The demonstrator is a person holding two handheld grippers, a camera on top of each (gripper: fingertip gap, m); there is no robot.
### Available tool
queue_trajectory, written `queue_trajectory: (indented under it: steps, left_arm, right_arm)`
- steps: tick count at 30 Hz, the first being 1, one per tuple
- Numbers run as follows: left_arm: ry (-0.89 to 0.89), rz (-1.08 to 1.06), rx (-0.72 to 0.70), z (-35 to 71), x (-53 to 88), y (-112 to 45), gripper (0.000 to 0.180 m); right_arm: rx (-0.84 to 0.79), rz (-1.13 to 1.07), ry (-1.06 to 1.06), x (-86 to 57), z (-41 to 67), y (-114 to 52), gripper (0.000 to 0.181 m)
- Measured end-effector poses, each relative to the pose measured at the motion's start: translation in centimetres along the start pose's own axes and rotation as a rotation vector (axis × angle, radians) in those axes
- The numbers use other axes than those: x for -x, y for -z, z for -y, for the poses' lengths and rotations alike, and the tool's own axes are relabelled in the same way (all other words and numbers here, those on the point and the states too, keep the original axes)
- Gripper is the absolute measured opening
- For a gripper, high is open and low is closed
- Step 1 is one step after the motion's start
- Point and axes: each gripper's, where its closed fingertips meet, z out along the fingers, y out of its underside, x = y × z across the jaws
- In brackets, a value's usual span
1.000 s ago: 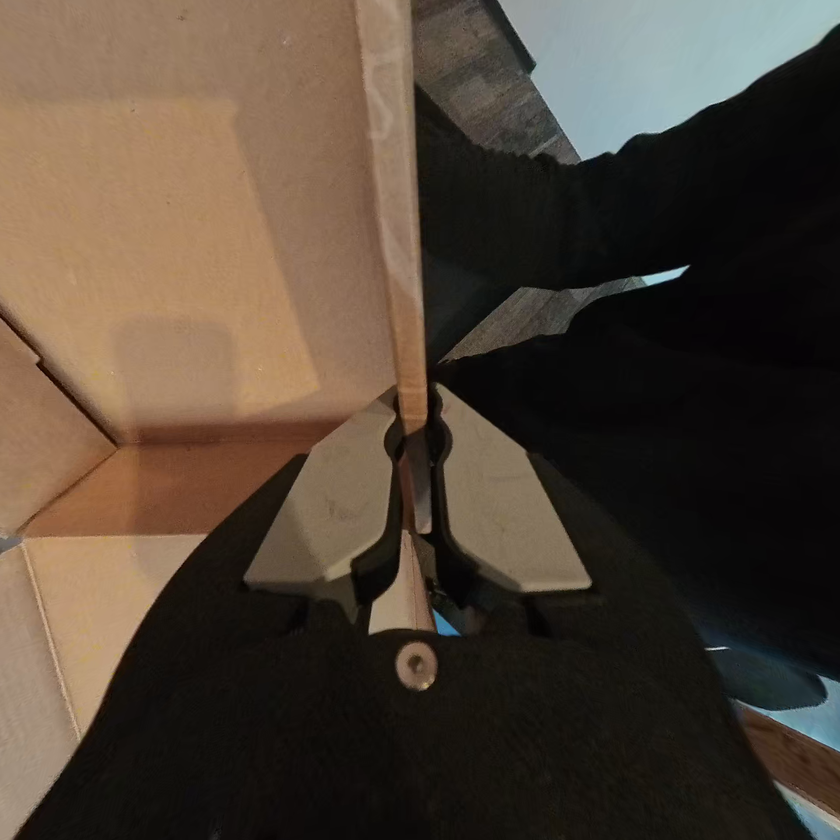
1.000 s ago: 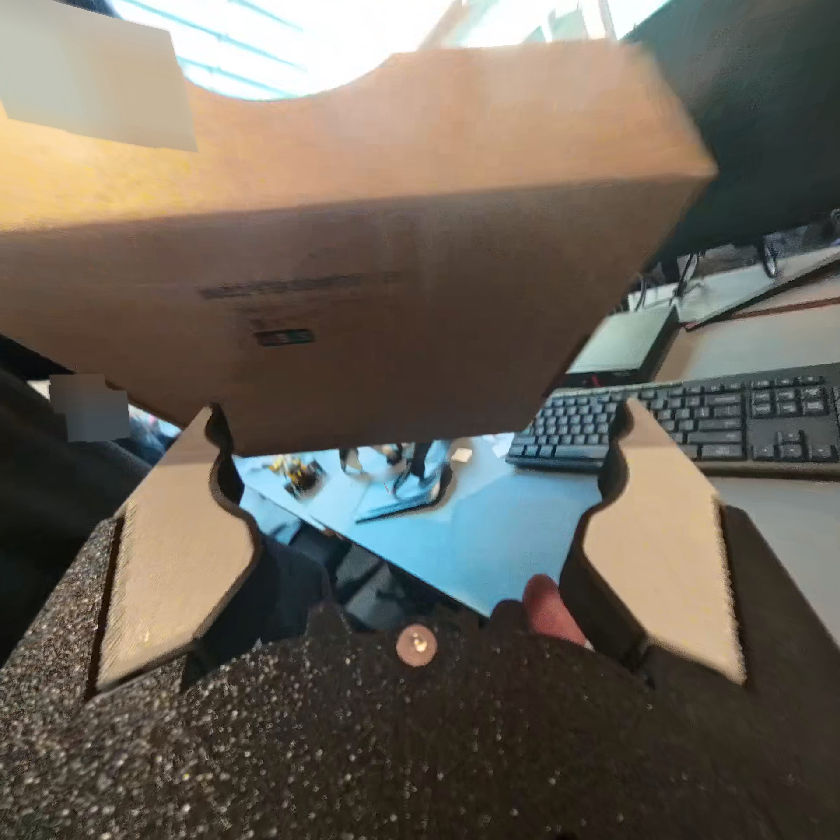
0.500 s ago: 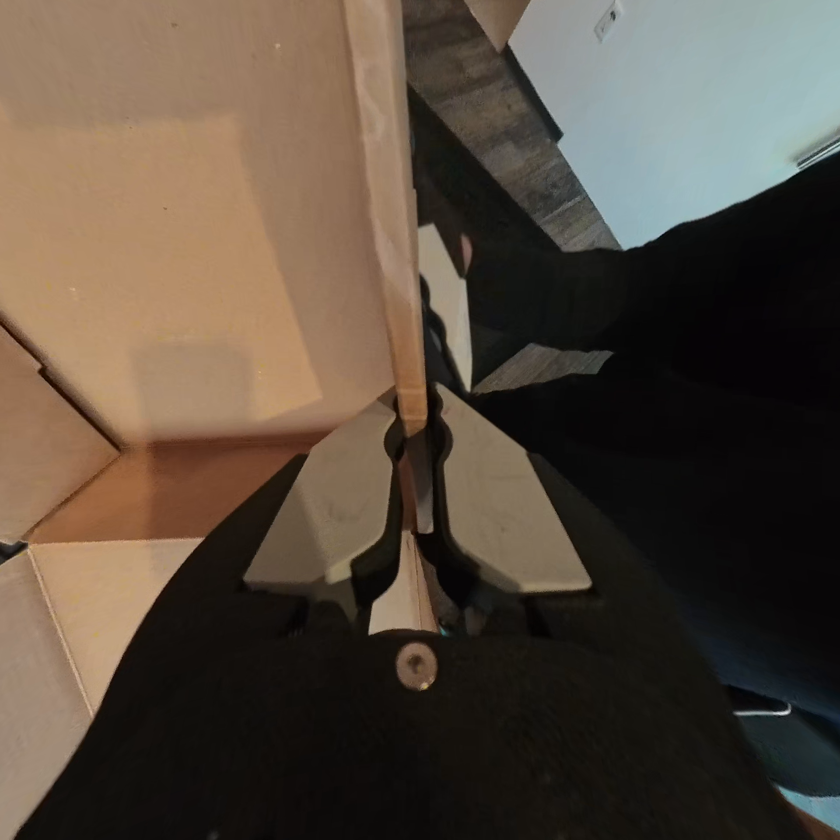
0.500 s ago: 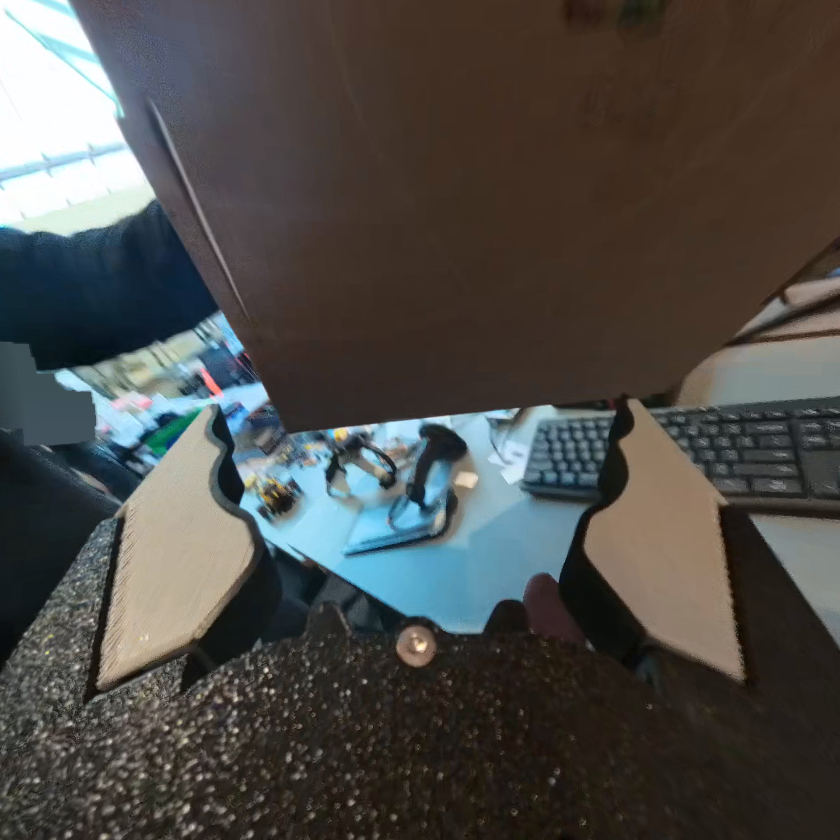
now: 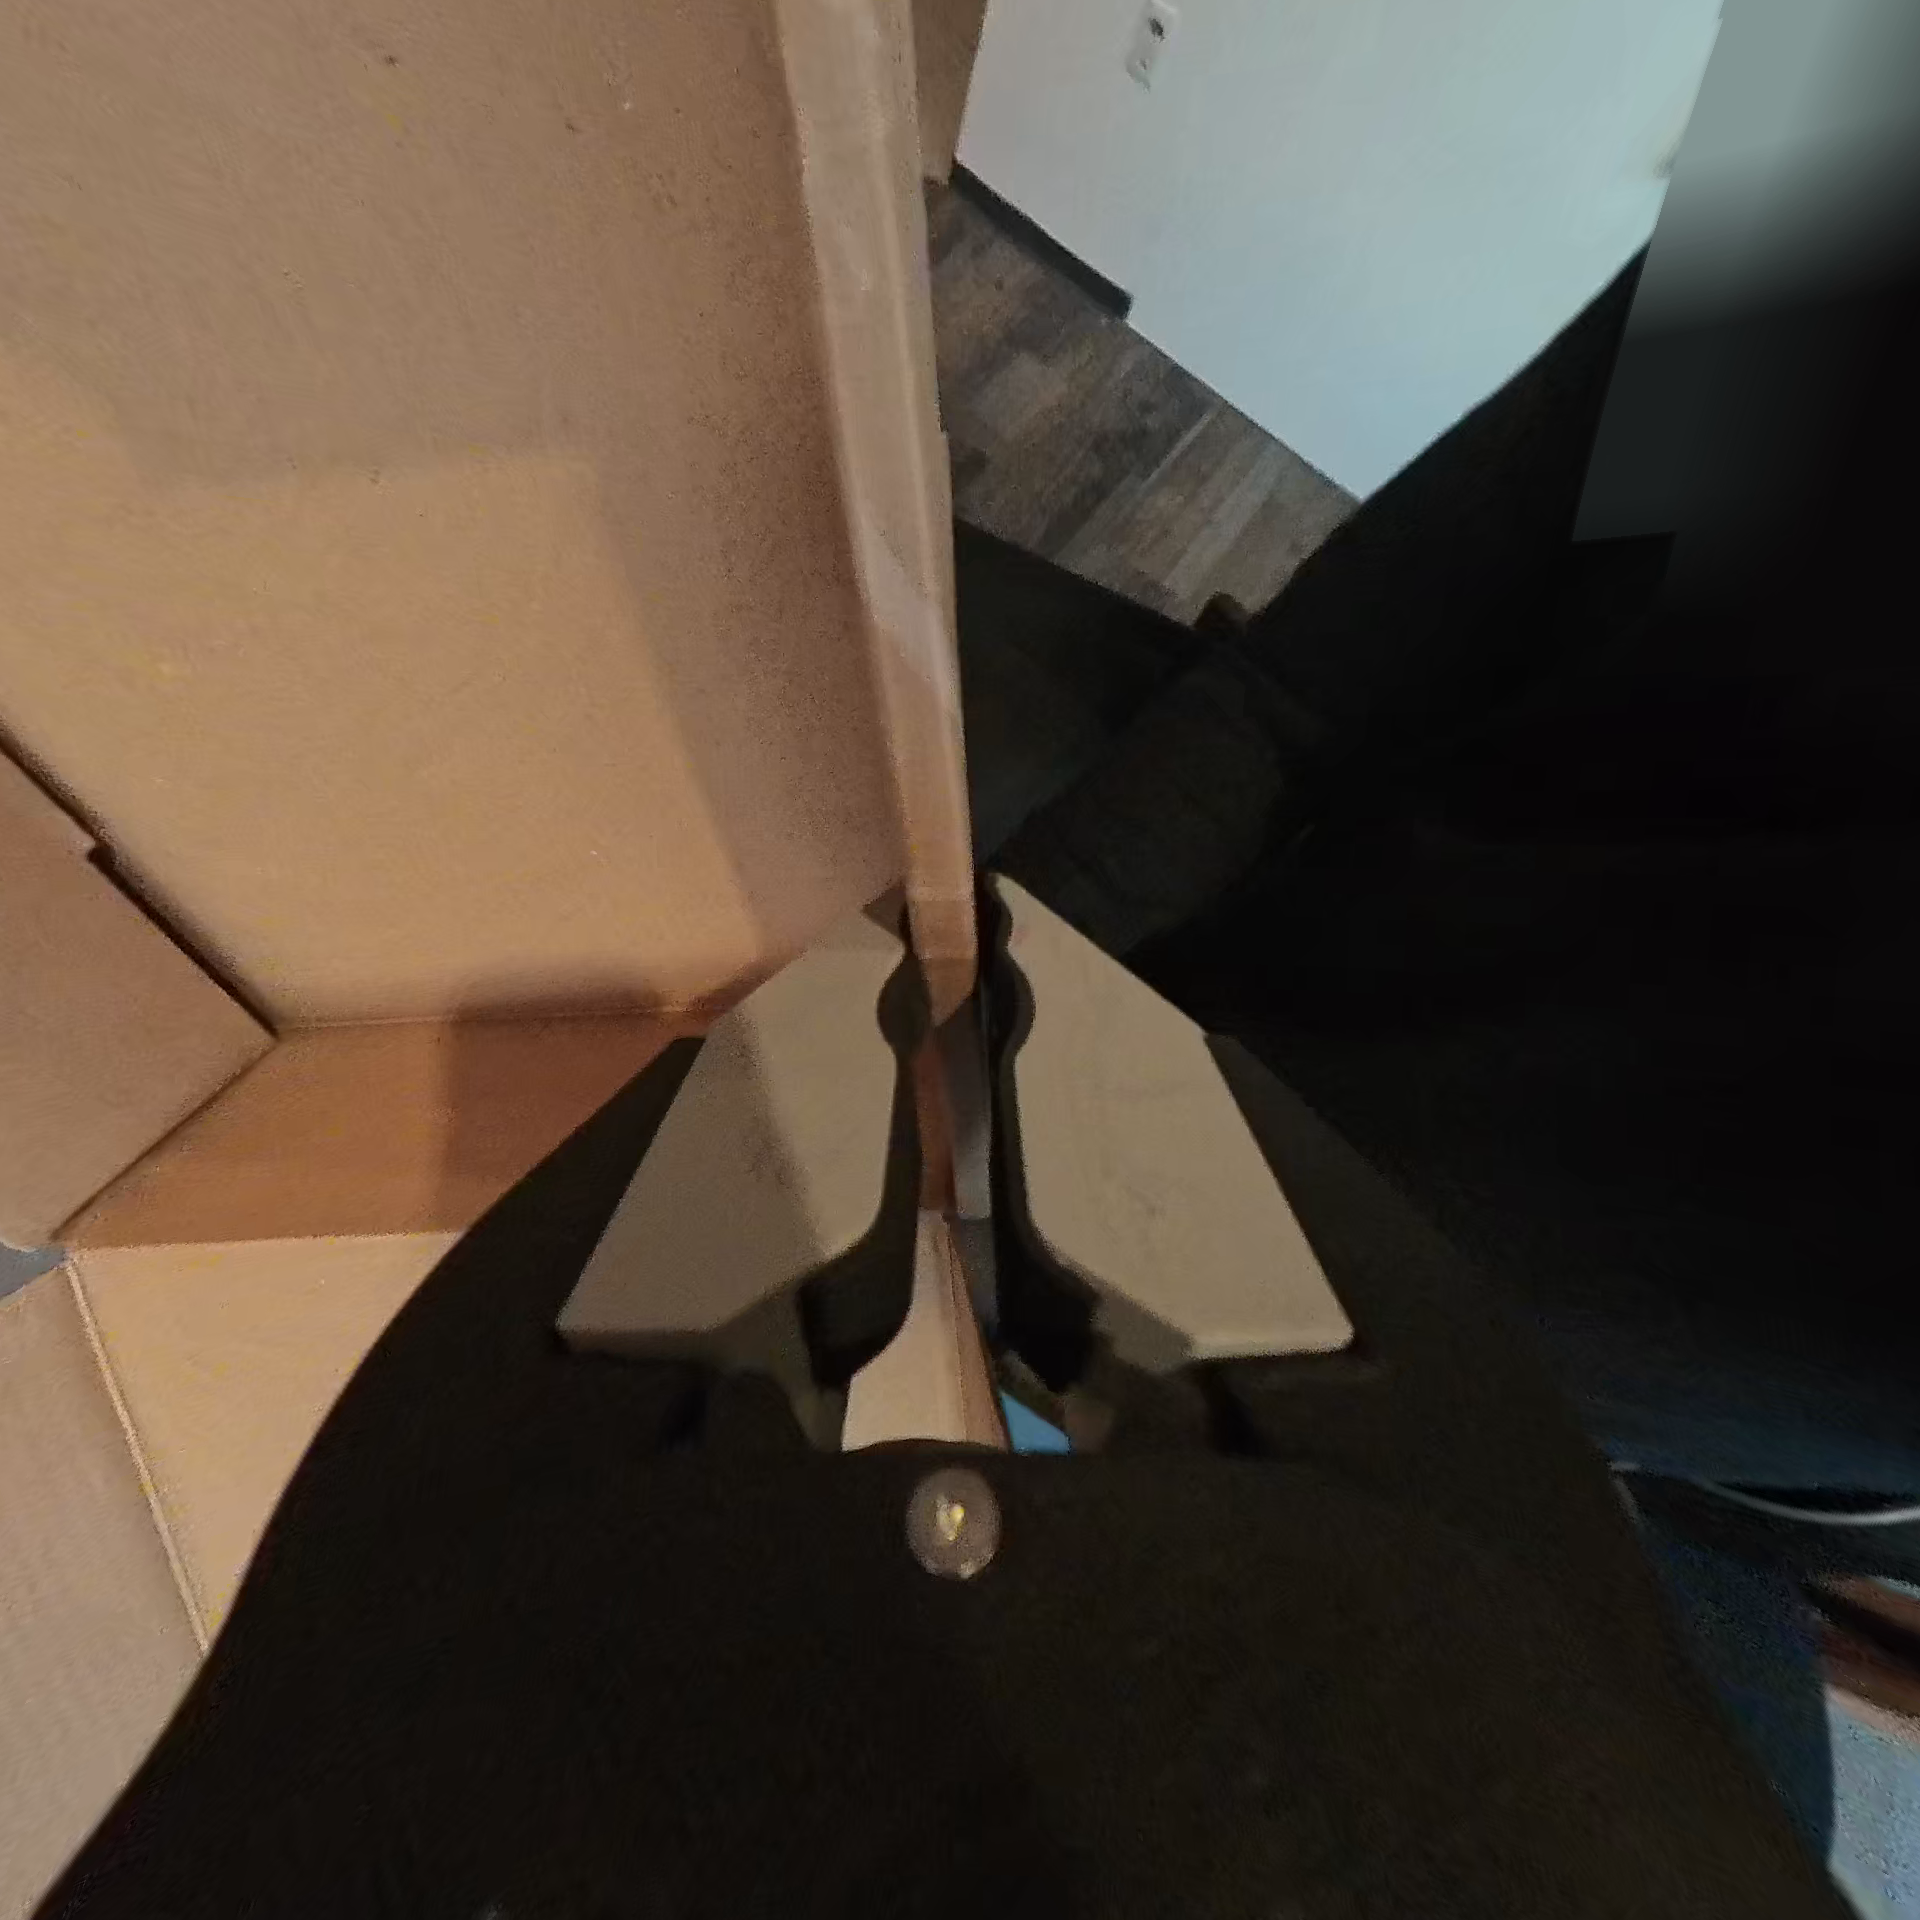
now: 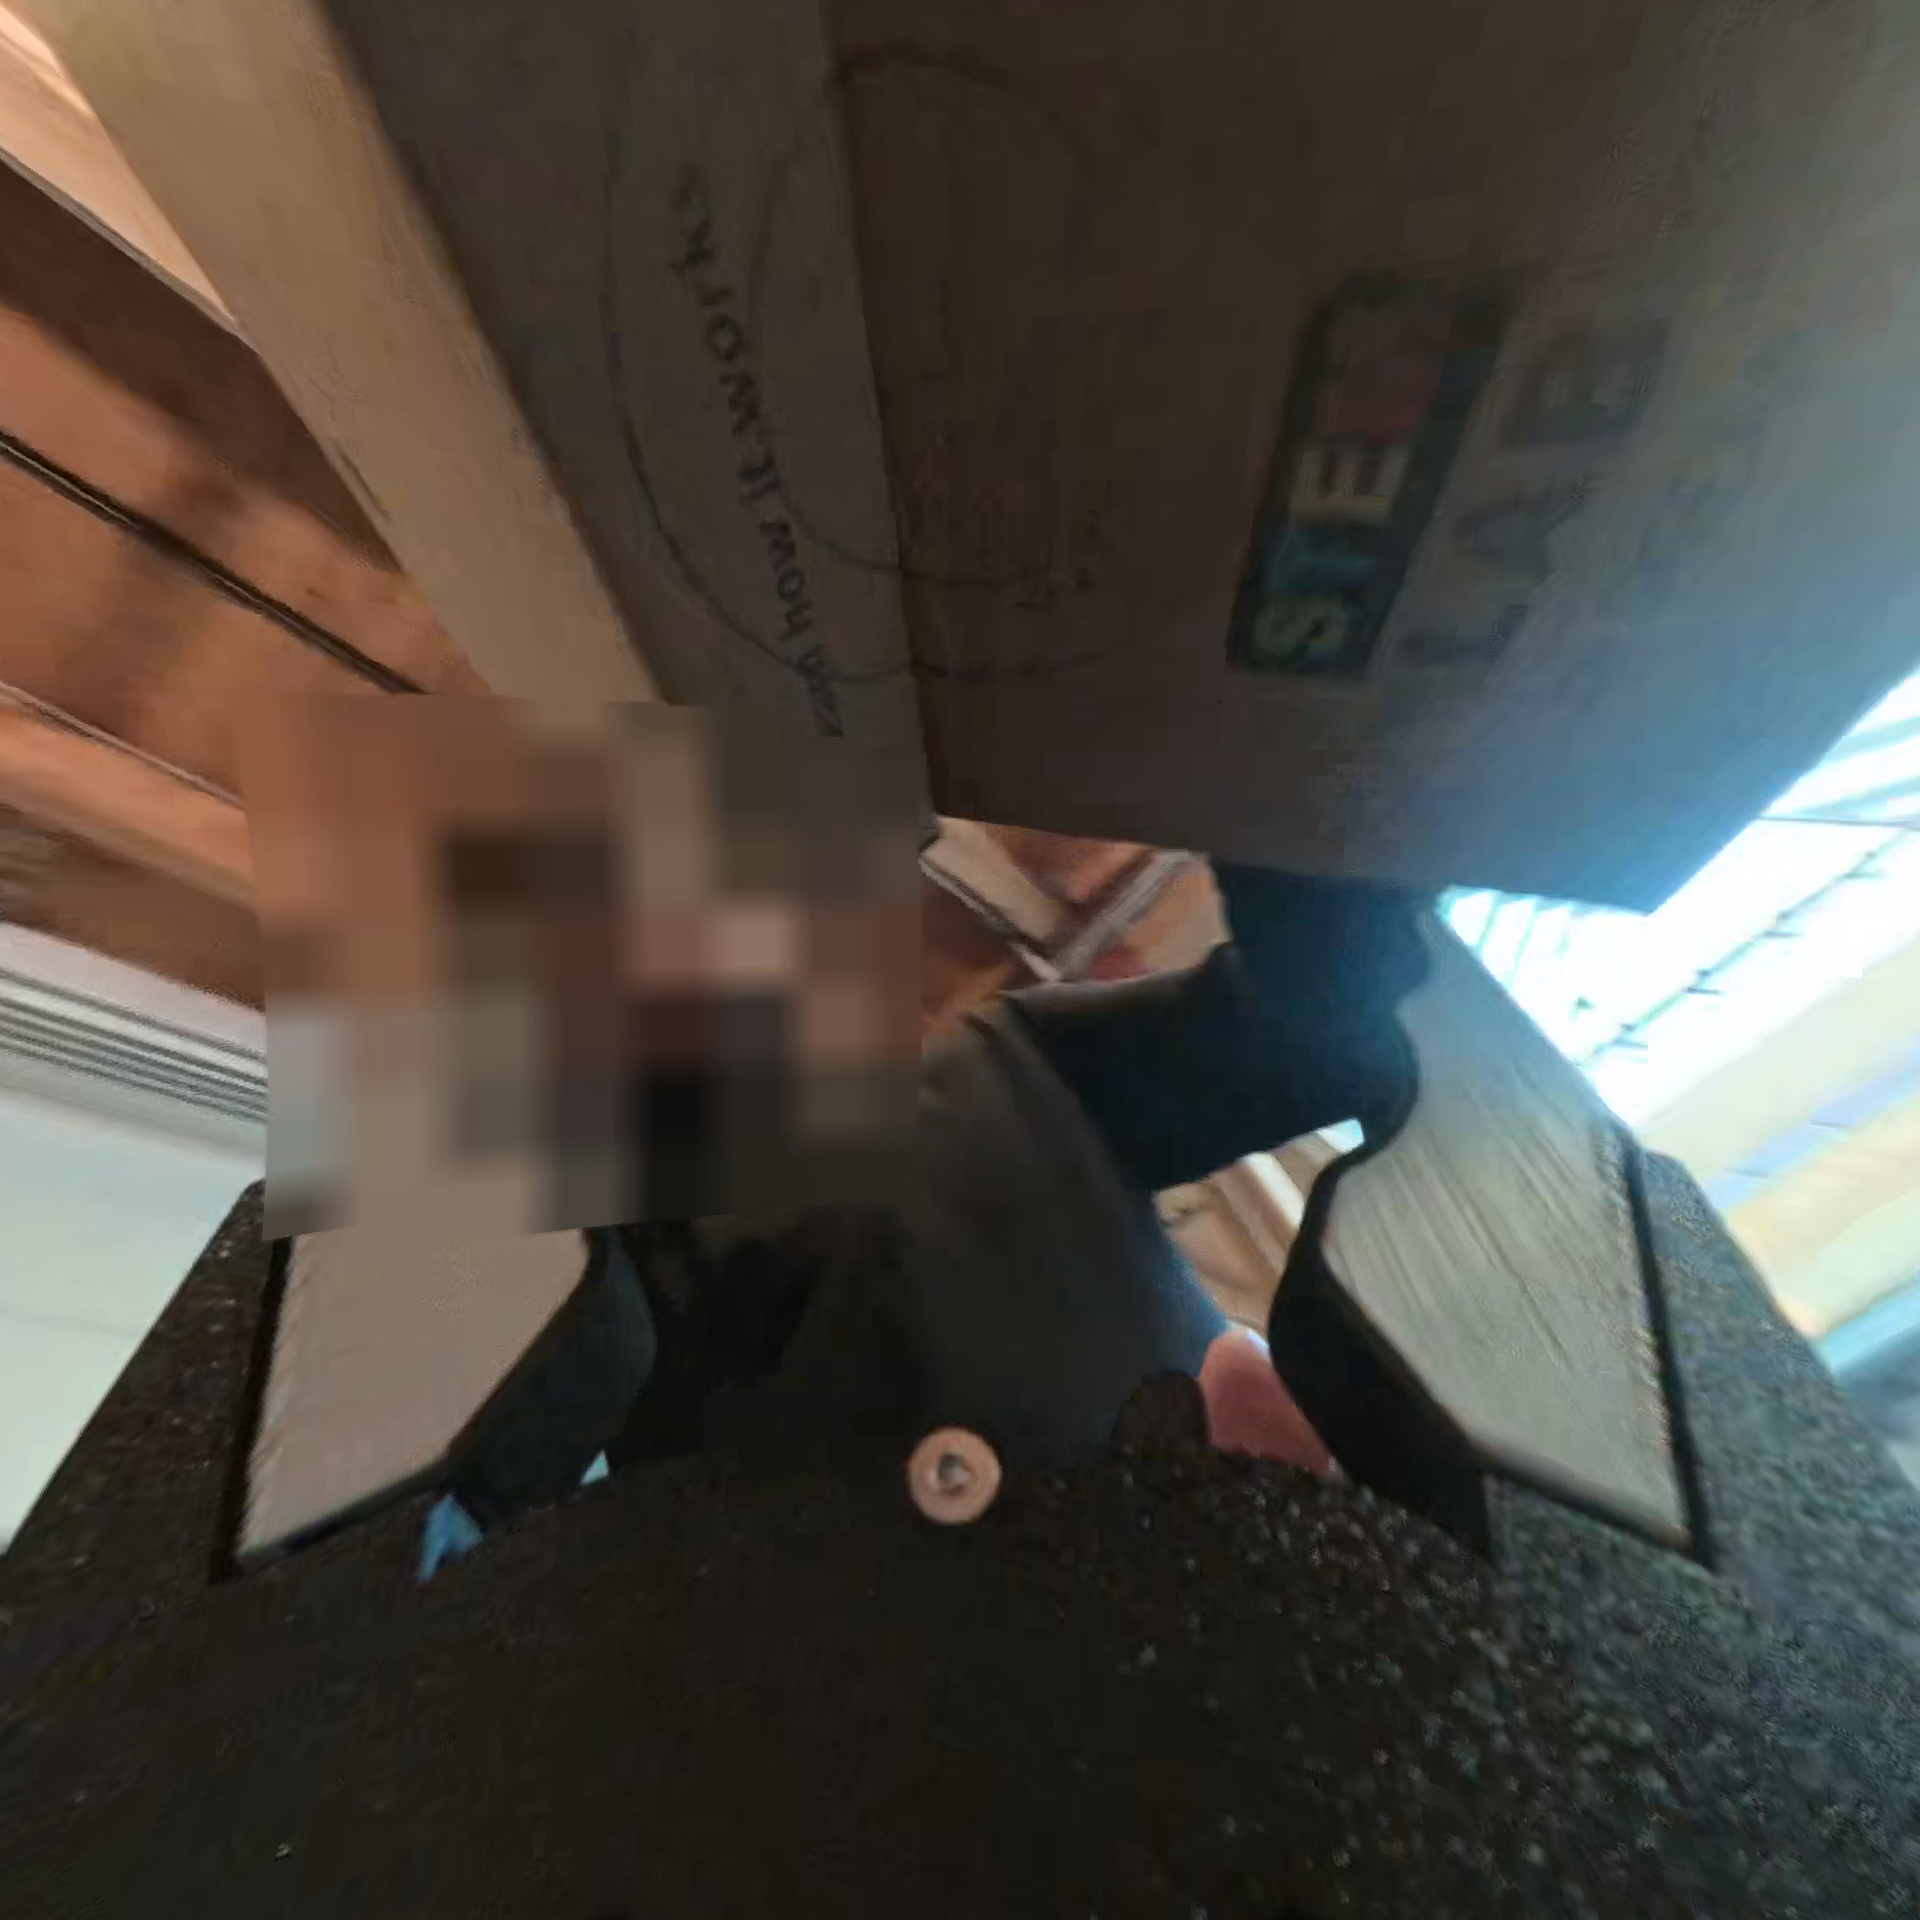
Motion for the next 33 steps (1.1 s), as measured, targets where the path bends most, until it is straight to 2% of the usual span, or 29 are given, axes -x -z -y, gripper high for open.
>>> queue_trajectory:
  steps: [2,4,6,8,11,17,19,22,25,30,33]
  left_arm:
    - [-0.093,-0.016,0.083,-1.4,-1.5,-0.9,0.005]
    - [-0.189,-0.054,0.16,-3.1,-3.4,-1.6,0.005]
    - [-0.281,-0.103,0.229,-5.0,-5.3,-2.2,0.005]
    - [-0.369,-0.18,0.271,-6.7,-7.4,-2.5,0.005]
    - [-0.437,-0.256,0.321,-7.7,-9.7,-3.1,0.005]
    - [-0.555,-0.304,0.42,-8.8,-12.3,-4.3,0.005]
    - [-0.581,-0.327,0.426,-8.7,-13.2,-4.7,0.005]
    - [-0.608,-0.347,0.436,-8.6,-14.1,-4.8,0.005]
    - [-0.598,-0.324,0.435,-8.8,-13.6,-4.3,0.005]
    - [-0.593,-0.231,0.468,-10.2,-11.4,-2.8,0.005]
    - [-0.512,-0.14,0.477,-11.9,-8.4,-1.7,0.005]
  right_arm:
    - [-0.023,0.095,-0.104,-0.1,-1.5,0.9,0.14]
    - [-0.056,0.087,-0.18,-1.0,-2.6,2.0,0.137]
    - [-0.135,0.144,-0.222,-0.4,-2.4,3.3,0.137]
    - [-0.164,0.218,-0.25,0.2,-2.7,3.6,0.129]
    - [-0.107,0.237,-0.37,-1.8,-4.1,2.6,0.144]
    - [-0.038,0.2,-0.524,-7.5,-0.6,0.6,0.144]
    - [-0.004,0.197,-0.57,-8.7,0.4,-0.4,0.146]
    - [0.081,0.259,-0.626,-8.7,0.5,-2.4,0.135]
    - [0.169,0.297,-0.661,-6.7,-1.6,-3.4,0.135]
    - [0.08,0.291,-0.667,-3.9,-4.4,-0.5,0.125]
    - [-0.087,0.213,-0.435,-2.3,-3.8,2.4,0.114]
